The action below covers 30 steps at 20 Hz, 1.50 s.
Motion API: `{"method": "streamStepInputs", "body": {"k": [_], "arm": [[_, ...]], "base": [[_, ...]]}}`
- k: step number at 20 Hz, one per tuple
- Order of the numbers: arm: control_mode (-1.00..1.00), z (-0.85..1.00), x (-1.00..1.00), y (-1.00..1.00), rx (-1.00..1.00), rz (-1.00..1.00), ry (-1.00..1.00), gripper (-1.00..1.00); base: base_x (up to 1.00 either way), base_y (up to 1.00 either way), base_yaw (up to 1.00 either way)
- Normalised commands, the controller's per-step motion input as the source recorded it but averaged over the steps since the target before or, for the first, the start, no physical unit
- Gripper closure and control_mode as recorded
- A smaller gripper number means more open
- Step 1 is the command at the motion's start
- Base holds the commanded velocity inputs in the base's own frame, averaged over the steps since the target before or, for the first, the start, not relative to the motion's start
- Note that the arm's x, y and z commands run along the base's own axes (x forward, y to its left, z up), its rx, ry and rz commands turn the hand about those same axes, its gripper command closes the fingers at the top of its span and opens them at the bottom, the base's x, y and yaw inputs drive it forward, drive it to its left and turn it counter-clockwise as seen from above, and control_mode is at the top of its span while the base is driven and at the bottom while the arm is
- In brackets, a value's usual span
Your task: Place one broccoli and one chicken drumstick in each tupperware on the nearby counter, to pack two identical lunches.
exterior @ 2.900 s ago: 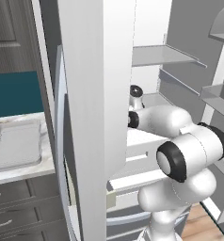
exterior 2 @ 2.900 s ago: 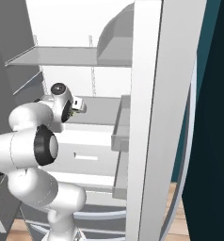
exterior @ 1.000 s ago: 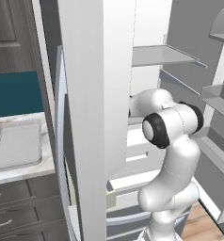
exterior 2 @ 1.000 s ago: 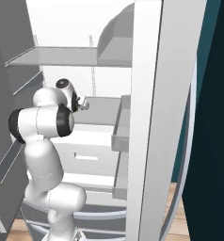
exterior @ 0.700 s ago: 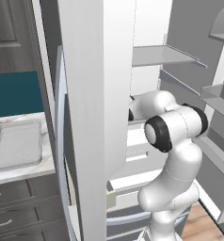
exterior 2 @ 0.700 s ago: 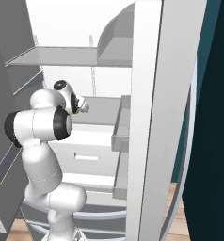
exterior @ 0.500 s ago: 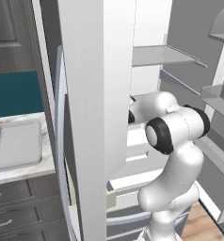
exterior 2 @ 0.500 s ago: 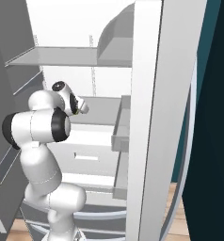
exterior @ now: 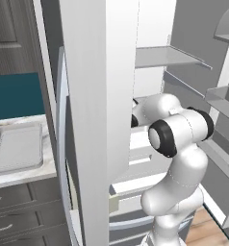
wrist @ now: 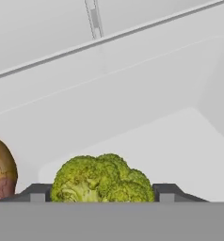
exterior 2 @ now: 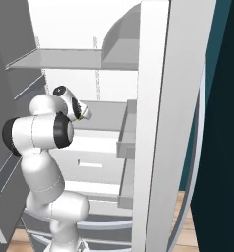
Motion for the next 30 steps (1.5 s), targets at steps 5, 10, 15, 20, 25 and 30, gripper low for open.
{"method": "streamStepInputs", "body": {"k": [5, 10, 15, 20, 25, 30], "arm": [[-1.0, -0.17, -0.09, -0.22, 0.03, -0.02, 0.0, 1.0], [-1.0, 0.13, -0.64, -0.72, 0.02, 0.0, -0.05, 1.0], [-1.0, 0.55, -1.0, -0.67, 0.0, 0.01, -0.2, 1.0], [-1.0, 0.71, -1.0, -0.3, -0.02, 0.13, -0.22, 1.0], [-1.0, 0.95, -0.9, 0.0, -0.11, 0.17, 0.0, 1.0], [-1.0, 0.88, -0.68, 0.0, -0.15, 0.11, 0.31, 1.0]], "base": [[0.0, 0.0, 0.0], [0.0, 0.0, 0.0], [0.0, 0.0, 0.0], [0.0, 0.0, 0.0], [0.0, 0.0, 0.0], [0.0, 0.0, 0.0]]}}
